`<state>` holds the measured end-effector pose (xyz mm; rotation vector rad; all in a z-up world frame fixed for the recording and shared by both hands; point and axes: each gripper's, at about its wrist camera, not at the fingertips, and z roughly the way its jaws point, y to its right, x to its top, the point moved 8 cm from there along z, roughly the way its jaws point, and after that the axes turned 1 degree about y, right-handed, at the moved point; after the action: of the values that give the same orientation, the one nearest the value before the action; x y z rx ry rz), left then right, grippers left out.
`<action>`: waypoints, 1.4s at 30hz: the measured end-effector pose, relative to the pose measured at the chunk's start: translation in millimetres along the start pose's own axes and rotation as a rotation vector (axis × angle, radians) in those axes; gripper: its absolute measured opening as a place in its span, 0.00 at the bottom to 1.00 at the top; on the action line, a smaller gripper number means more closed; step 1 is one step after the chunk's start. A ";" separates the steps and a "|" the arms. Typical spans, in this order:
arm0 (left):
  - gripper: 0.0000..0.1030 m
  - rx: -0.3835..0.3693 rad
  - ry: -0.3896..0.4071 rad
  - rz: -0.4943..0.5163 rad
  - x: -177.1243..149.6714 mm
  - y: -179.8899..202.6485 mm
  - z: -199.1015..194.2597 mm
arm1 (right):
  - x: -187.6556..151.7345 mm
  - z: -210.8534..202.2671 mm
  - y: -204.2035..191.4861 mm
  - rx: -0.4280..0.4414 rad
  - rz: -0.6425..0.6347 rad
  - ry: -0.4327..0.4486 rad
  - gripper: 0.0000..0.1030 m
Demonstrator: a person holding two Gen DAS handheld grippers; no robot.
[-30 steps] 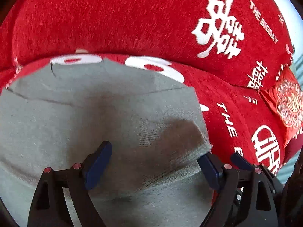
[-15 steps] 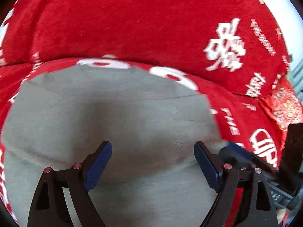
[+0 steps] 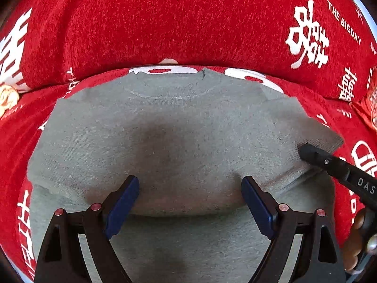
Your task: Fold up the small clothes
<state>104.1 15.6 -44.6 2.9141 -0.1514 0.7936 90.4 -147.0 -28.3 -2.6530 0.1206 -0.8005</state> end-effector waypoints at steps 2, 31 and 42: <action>0.87 0.004 0.002 0.002 -0.7 -1.0 -0.5 | -4.8 7.4 1.1 0.003 0.012 -0.043 0.08; 0.87 0.102 0.039 -0.116 -13.5 -133.3 -15.8 | 3.9 4.1 -15.8 -0.304 -0.216 -0.010 0.59; 0.87 0.075 0.076 0.102 -110.4 -70.8 -59.7 | -111.3 -24.5 -79.5 -0.244 -0.494 -0.003 0.63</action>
<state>-11.4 101.0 -55.9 2.9607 -0.2702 0.9433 -18.0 -60.5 -37.7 -2.9576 -0.4866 -0.9820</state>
